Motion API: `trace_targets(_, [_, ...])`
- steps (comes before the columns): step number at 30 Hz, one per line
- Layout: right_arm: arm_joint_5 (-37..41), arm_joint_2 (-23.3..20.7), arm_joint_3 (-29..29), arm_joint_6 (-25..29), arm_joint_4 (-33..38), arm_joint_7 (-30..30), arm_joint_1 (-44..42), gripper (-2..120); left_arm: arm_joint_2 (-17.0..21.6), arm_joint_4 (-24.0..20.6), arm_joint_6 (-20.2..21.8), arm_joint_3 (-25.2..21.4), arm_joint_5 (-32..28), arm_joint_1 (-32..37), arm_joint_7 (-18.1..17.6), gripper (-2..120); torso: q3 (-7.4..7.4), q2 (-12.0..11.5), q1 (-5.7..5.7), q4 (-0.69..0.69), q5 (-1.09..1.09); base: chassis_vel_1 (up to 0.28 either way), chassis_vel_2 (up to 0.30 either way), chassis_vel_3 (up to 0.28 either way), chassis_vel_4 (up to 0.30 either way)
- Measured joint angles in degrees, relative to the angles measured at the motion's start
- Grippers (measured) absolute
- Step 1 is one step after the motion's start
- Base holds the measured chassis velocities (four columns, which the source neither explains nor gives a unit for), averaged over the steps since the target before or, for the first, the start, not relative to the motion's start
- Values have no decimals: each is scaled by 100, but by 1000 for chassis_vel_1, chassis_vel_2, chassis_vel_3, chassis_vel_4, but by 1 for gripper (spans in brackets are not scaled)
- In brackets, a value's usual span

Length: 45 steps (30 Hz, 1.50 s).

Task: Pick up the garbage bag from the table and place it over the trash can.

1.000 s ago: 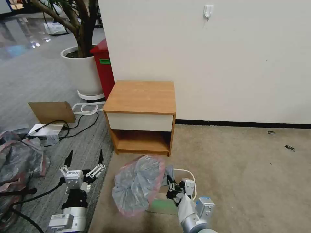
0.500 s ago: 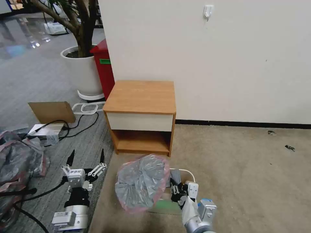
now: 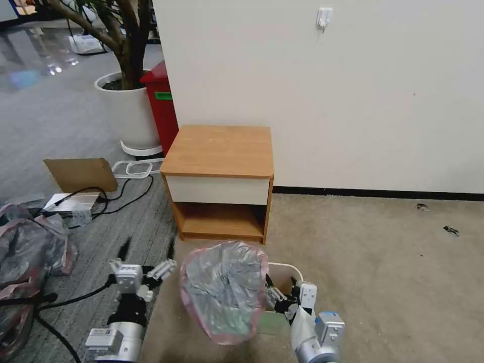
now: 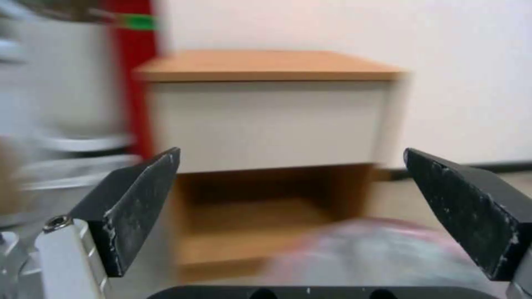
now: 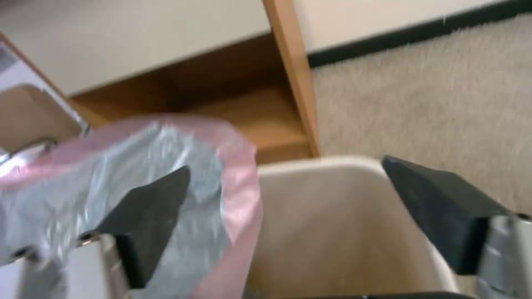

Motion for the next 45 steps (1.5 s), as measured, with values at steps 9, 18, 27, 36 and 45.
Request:
trace_targets(9, [-254,183,151,222,45,-98,-40,95,239,-39,-368,631,152,-259,-683,93,0,0,0,0,0,0,0,0,0])
trace_targets(18, [-518,419,88,415,20,-249,-101,95,249,-74,1588,1002,-464,-786,-2197,100,0,0,0,0,0,0,0,0,0])
trace_targets(27, [-775,570,56,587,-30,-422,-219,95,271,-21,3634,824,-1475,-1180,-1582,100,0,0,0,0,0,0,0,0,0])
trace_targets(36, [-901,608,117,716,-44,-497,-384,95,151,313,4186,847,-1397,-1486,-1481,100,0,0,0,-1,-1,0,0,0,0])
trace_targets(45, [-936,661,165,772,-60,-499,-449,95,101,626,4466,868,-1278,-1736,-1545,100,0,0,0,0,-1,0,0,0,0])
